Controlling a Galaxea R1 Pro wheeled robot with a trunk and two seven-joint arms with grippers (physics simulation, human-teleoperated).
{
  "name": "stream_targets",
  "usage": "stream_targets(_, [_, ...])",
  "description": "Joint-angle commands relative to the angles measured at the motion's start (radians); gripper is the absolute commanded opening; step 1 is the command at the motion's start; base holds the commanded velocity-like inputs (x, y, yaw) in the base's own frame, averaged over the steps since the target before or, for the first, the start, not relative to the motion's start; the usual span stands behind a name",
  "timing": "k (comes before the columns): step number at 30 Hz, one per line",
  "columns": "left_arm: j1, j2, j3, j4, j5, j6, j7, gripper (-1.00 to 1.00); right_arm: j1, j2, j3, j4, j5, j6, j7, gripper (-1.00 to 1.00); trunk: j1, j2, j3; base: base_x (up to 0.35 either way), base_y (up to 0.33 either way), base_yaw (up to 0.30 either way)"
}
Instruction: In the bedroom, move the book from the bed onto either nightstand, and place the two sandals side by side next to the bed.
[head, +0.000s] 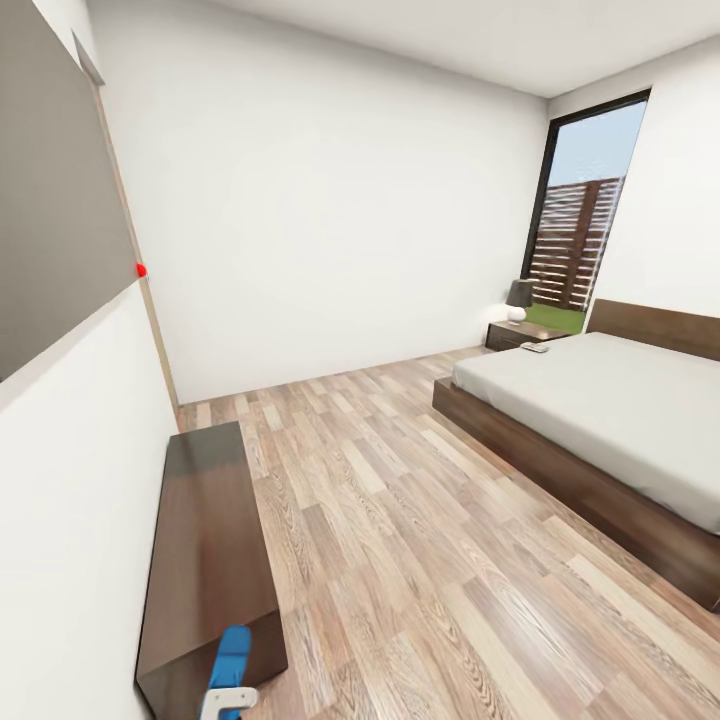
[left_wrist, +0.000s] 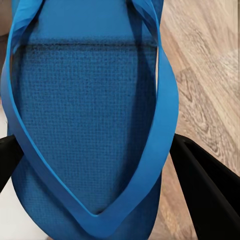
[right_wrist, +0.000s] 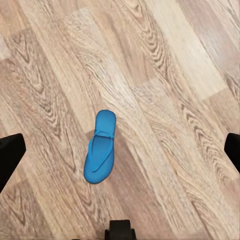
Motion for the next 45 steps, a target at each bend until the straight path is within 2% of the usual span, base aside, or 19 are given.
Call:
stream_targets(1, [0.000, 0.000, -0.009, -0.001, 0.006, -0.002, 0.004, -1.00, -0.018, 0.008, 0.004, 0.027, 0.012, -0.003, -0.014, 1.00, 0.000, -0.001, -0.001, 0.000, 0.000, 0.000])
stream_targets(3, [0.000, -0.002, -0.012, -0.002, 0.007, -0.002, 0.004, -1.00, -0.053, 0.024, 0.026, 0.081, 0.013, -0.003, -0.041, 1.00, 0.000, -0.001, -0.001, 0.000, 0.000, 0.000])
stream_targets(7, [0.000, -0.002, -0.013, -0.003, 0.008, -0.002, 0.004, -1.00, -0.075, 0.036, 0.039, 0.115, 0.013, -0.001, -0.060, 1.00, 0.000, -0.001, -0.001, 0.000, 0.000, 0.000])
stream_targets(10, [0.000, -0.003, -0.014, -0.004, 0.008, -0.003, 0.003, -1.00, -0.082, 0.040, 0.044, 0.129, 0.012, 0.020, -0.066, 1.00, 0.000, -0.001, -0.001, 0.000, 0.000, 0.000])
stream_targets(15, [0.000, -0.003, -0.014, -0.005, 0.008, -0.003, 0.002, -1.00, -0.088, 0.044, 0.047, 0.142, 0.008, 0.095, -0.071, 1.00, 0.000, -0.001, -0.001, 0.000, 0.000, 0.000])
stream_targets(23, [0.000, -0.003, -0.014, -0.006, 0.009, -0.005, 0.004, -1.00, -0.095, 0.056, 0.046, 0.153, -0.023, 0.127, -0.074, 1.00, 0.000, -0.001, -0.001, 0.000, 0.000, 0.000])
stream_targets(32, [0.000, -0.003, -0.014, -0.006, 0.010, -0.005, 0.005, -1.00, -0.096, 0.056, 0.040, 0.177, -0.029, 0.121, -0.074, 1.00, 0.000, -0.001, -0.001, 0.000, 0.000, 0.000])
stream_targets(35, [0.000, -0.003, -0.013, -0.006, 0.010, -0.005, 0.006, -1.00, -0.096, 0.056, 0.040, 0.181, -0.029, 0.116, -0.072, 1.00, 0.011, -0.022, -0.011, 0.000, 0.000, 0.000])
stream_targets(37, [0.000, -0.003, -0.013, -0.006, 0.010, -0.005, 0.007, -1.00, -0.096, 0.055, 0.043, 0.182, -0.029, 0.097, -0.069, 1.00, 0.019, -0.036, -0.017, 0.000, 0.000, 0.000])
stream_targets(45, [0.000, -0.003, -0.013, -0.006, 0.010, -0.005, 0.007, -1.00, -0.096, 0.055, 0.046, 0.184, -0.029, 0.034, -0.067, 1.00, 0.019, -0.036, -0.017, 0.000, 0.000, 0.000])
